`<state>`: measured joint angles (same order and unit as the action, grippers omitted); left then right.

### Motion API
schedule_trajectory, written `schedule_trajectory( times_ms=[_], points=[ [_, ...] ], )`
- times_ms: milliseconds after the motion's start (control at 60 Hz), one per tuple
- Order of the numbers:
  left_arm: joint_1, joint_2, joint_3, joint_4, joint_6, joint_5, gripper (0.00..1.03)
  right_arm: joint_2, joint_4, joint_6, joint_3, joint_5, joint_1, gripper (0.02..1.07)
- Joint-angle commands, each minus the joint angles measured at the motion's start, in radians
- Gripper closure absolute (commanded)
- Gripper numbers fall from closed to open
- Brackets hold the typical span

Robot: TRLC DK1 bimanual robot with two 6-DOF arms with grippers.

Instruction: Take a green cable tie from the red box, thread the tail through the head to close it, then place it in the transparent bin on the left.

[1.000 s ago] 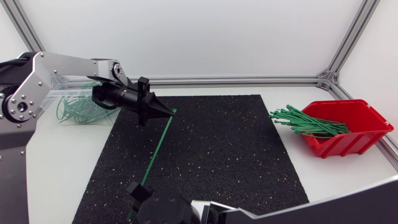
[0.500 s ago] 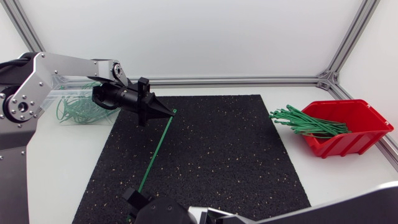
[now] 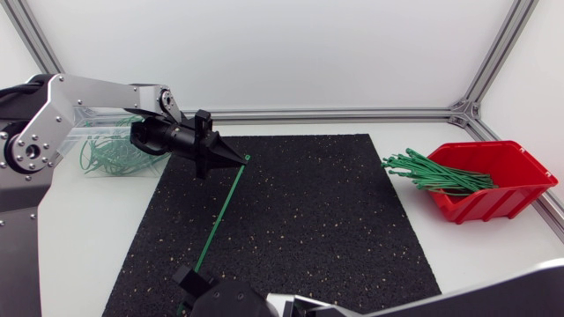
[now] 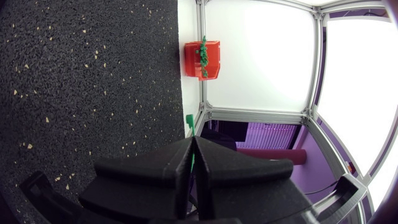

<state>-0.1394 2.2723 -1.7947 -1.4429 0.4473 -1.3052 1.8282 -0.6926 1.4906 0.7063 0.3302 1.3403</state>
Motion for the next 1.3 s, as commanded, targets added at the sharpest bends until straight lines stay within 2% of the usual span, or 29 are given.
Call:
schedule_trajectory(
  times_ms=[0,167,417,550,833,1050,1283],
  points=[
    [-0.005,0.026,-0.015,-0.024,0.033,-0.016,1.00,-0.020,-0.018,0.025,-0.007,0.009,0.013,0.86],
    [-0.003,0.024,-0.006,-0.024,0.048,-0.016,1.00,-0.010,-0.022,0.014,-0.010,0.003,0.002,0.88],
    [-0.006,0.027,-0.003,-0.022,0.073,-0.022,1.00,0.034,-0.116,0.019,-0.053,-0.013,-0.010,0.89],
    [-0.008,0.026,-0.002,-0.024,0.079,-0.023,1.00,0.049,-0.171,0.036,-0.068,-0.054,-0.023,1.02],
    [-0.003,0.021,0.009,-0.022,0.094,-0.026,1.00,0.075,-0.235,0.040,-0.064,-0.095,-0.084,1.02],
    [-0.012,-0.008,0.037,-0.013,0.126,-0.032,1.00,0.071,-0.220,-0.046,-0.028,-0.140,-0.142,1.02],
    [-0.031,-0.019,0.058,0.009,0.148,-0.034,1.00,0.016,-0.048,-0.300,0.044,-0.211,-0.213,1.02]
  ],
)
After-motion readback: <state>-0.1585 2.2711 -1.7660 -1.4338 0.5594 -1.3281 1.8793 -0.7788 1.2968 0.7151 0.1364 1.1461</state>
